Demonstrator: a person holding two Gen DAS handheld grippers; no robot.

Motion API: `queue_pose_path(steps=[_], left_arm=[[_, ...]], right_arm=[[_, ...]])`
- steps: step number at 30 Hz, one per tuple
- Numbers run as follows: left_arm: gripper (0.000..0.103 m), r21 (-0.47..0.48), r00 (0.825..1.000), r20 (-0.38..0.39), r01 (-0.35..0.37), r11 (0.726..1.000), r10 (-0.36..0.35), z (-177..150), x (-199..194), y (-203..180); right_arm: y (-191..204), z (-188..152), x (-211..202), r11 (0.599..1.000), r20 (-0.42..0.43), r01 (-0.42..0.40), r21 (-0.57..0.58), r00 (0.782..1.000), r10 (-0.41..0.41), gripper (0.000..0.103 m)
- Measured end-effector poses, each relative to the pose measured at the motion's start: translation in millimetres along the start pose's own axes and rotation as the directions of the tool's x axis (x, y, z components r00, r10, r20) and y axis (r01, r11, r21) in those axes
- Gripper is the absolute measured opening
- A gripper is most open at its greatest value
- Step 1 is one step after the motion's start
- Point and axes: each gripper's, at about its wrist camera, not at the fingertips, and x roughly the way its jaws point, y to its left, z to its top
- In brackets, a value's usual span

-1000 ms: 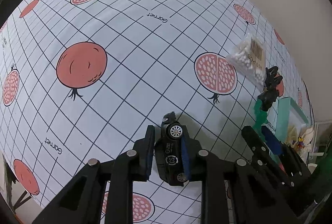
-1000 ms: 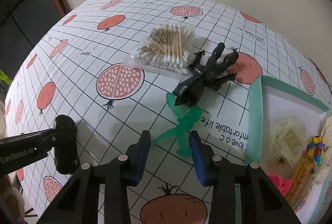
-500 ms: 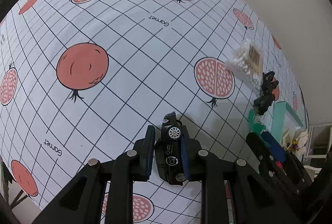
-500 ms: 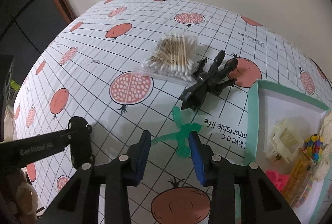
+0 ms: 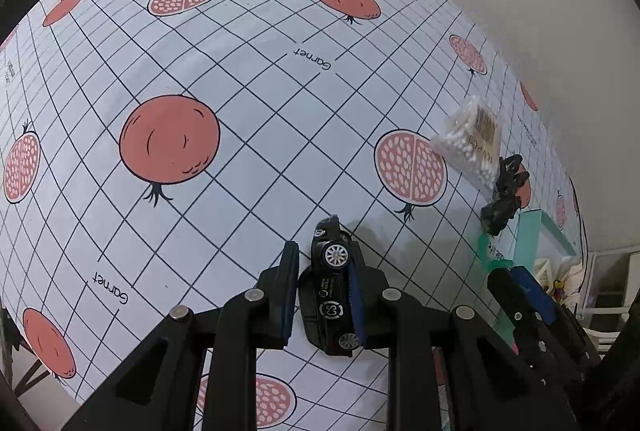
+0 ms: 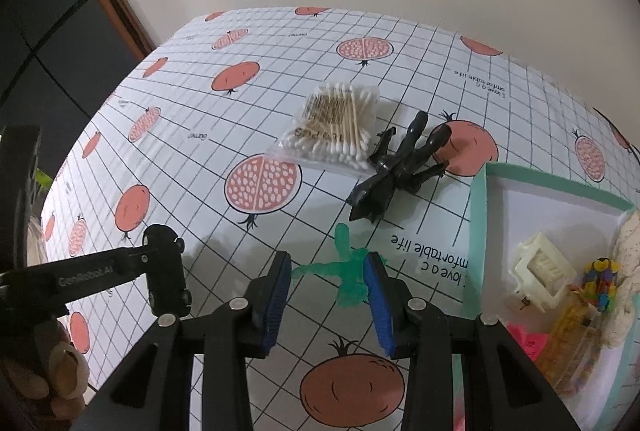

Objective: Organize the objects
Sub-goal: 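Carry the held black toy car with the left gripper toward the white tray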

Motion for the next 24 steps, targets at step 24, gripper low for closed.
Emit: queue_pose_path(steps=[24], left_arm=[[0.024,0.075,0.993,0.065,0.096,0.993,-0.101,-2,-44,-62]], right_arm=[[-31,7,-58,0.999,0.105,0.039,0.036,0.994,-0.043,0.04]])
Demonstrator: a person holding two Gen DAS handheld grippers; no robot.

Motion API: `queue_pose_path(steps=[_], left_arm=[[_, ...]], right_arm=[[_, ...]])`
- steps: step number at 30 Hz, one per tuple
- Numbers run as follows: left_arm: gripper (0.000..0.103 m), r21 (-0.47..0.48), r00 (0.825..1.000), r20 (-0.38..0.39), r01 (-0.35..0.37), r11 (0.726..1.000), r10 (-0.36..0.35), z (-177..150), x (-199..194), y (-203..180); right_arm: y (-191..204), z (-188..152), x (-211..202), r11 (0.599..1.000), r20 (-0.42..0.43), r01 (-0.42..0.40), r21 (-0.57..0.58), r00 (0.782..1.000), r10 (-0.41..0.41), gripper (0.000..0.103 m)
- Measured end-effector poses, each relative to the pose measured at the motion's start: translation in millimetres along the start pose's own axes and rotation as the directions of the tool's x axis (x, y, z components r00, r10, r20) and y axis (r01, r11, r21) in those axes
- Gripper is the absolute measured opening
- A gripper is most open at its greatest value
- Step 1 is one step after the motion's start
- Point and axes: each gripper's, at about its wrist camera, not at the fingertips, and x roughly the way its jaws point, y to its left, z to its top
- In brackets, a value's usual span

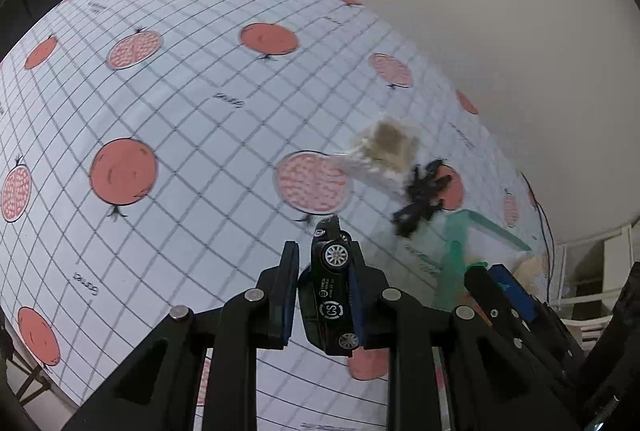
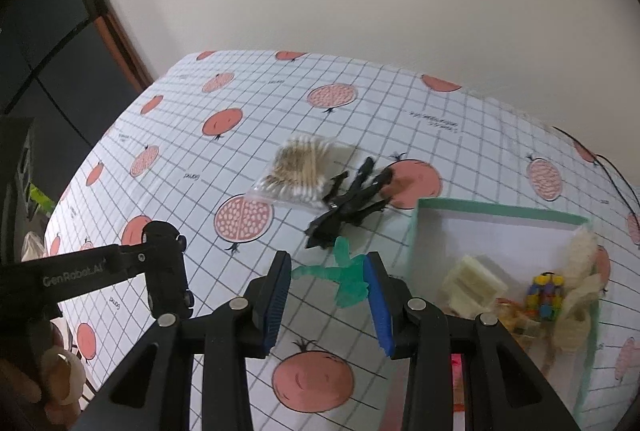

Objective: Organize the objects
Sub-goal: 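Carry the held black toy car with the left gripper toward the white tray, then lower the black toy car into the tray with the left gripper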

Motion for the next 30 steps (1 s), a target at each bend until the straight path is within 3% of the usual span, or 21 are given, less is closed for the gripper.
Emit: queue_pose_path(steps=[12,30], left_arm=[[0.024,0.09,0.998,-0.018,0.064,0.994,-0.063,-21,-10,-66],[0.024,0.217,0.994,-0.075,0.097,0.971,-0.082,-62,-4,-140]], right_arm=[[-48,0,-32,0.997,0.047,0.032,0.069,0.998,-0.035,0.04],[-116,-15,-76,0.981,0.084,0.091,0.171,0.991,-0.106,0.04]])
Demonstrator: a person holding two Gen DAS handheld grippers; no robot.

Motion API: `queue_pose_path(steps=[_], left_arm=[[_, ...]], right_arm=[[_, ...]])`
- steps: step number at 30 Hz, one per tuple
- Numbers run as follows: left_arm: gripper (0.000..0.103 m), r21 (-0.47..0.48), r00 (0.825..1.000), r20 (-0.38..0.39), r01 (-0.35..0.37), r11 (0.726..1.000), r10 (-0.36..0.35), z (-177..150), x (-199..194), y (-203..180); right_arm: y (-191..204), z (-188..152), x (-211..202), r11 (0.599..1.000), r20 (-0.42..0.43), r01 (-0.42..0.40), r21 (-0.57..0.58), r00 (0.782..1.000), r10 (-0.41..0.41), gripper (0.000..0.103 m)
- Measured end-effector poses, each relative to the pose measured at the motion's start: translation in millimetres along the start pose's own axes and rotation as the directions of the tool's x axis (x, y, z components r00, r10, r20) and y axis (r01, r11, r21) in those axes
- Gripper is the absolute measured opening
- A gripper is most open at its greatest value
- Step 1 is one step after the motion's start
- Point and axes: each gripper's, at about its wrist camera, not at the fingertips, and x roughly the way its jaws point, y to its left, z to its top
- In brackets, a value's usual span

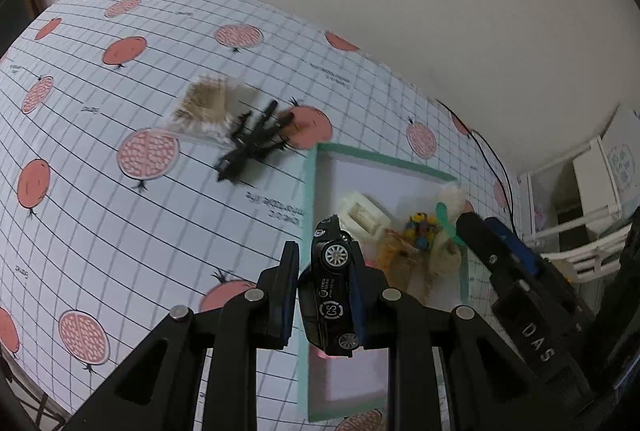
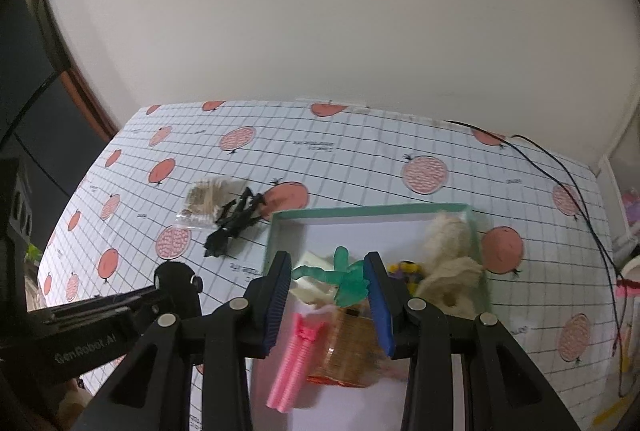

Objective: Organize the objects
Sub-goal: 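Lower the black toy car into the tray with the left gripper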

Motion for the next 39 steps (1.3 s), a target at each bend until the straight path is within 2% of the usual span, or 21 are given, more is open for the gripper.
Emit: queue_pose_path(steps=[8,15,33,39], left_arm=[[0.024,0.038,0.999,-0.05,0.014,0.999,-0.012,-11,15,-20],[0.024,0.07,0.994,-0.108,0.012,0.997,-0.004,-22,33,-31],[0.024,0.159,0.98,-0.189,-0.027,0.987,0.058,-51,79,-55],[0.024,0.165,0.976,-0.206,-0.036,0.986,0.07,-59,89,-57]], right_arm=[[-28,-7,2,0.999,-0.031,0.029,0.04,0.999,-0.028,0.04],[-40,-22,19,0.997,-0.097,0.051,0.06,0.994,-0.045,0.04],[-66,-58,57,0.989,-0.263,0.105,0.104,0.962,-0.074,0.04],[-70,-64,59,0.989,-0.277,0.105,0.108,0.958,-0.071,0.041]])
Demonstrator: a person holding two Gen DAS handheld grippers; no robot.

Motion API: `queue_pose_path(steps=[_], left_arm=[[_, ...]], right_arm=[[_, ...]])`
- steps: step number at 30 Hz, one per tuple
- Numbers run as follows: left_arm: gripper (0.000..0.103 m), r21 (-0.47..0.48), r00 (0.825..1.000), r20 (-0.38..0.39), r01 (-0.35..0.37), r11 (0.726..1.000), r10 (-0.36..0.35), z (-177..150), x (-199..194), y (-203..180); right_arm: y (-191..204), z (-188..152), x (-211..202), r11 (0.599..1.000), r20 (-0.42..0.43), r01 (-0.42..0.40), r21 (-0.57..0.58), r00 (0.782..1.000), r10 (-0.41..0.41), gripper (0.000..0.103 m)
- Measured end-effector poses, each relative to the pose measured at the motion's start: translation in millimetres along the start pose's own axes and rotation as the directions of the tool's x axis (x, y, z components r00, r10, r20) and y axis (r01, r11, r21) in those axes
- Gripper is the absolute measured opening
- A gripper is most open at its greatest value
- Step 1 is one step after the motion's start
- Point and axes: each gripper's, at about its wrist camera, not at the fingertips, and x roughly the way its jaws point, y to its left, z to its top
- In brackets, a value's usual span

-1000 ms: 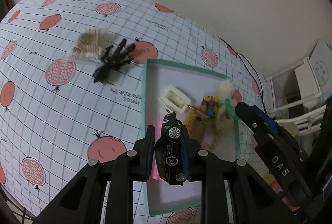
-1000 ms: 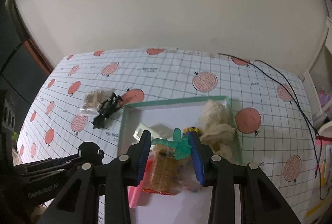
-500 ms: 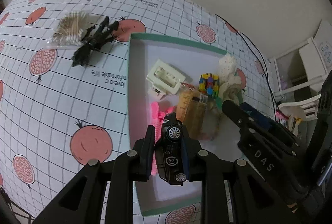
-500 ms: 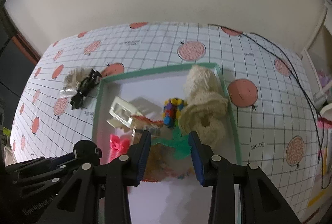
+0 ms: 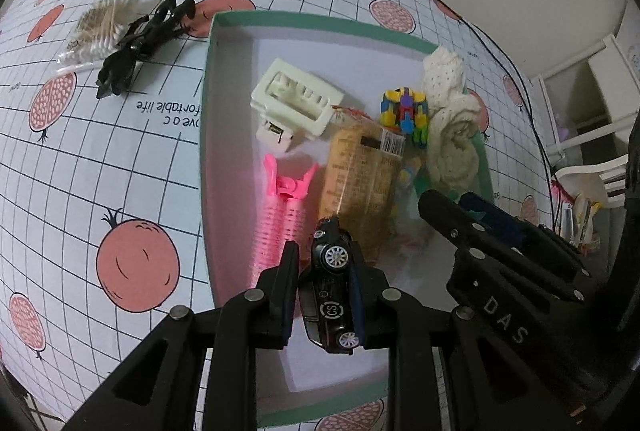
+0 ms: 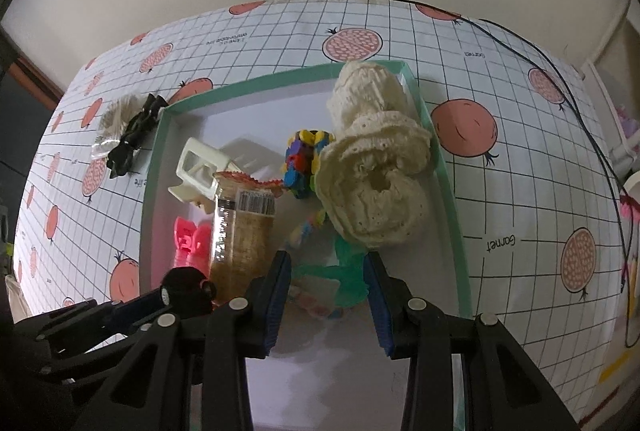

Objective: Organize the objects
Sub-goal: 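Lower the black toy car into the tray with the left gripper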

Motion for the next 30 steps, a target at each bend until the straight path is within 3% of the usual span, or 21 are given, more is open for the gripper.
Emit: queue_pose_path(steps=[27,30], left_arm=[[0.024,0.021,1.0,0.011,0.025,0.999,-0.026,-3,-21,7],[0.029,0.027,1.0,0.012,0.027,0.999,-0.027,-1,-23,6]], right_arm=[[2,5,-9,1.0,-0.01,-0.005,0.003,1.0,0.005,0.043],[5,7,-13,1.0,0.002,0.0,-0.004,1.0,0.0,0.044]])
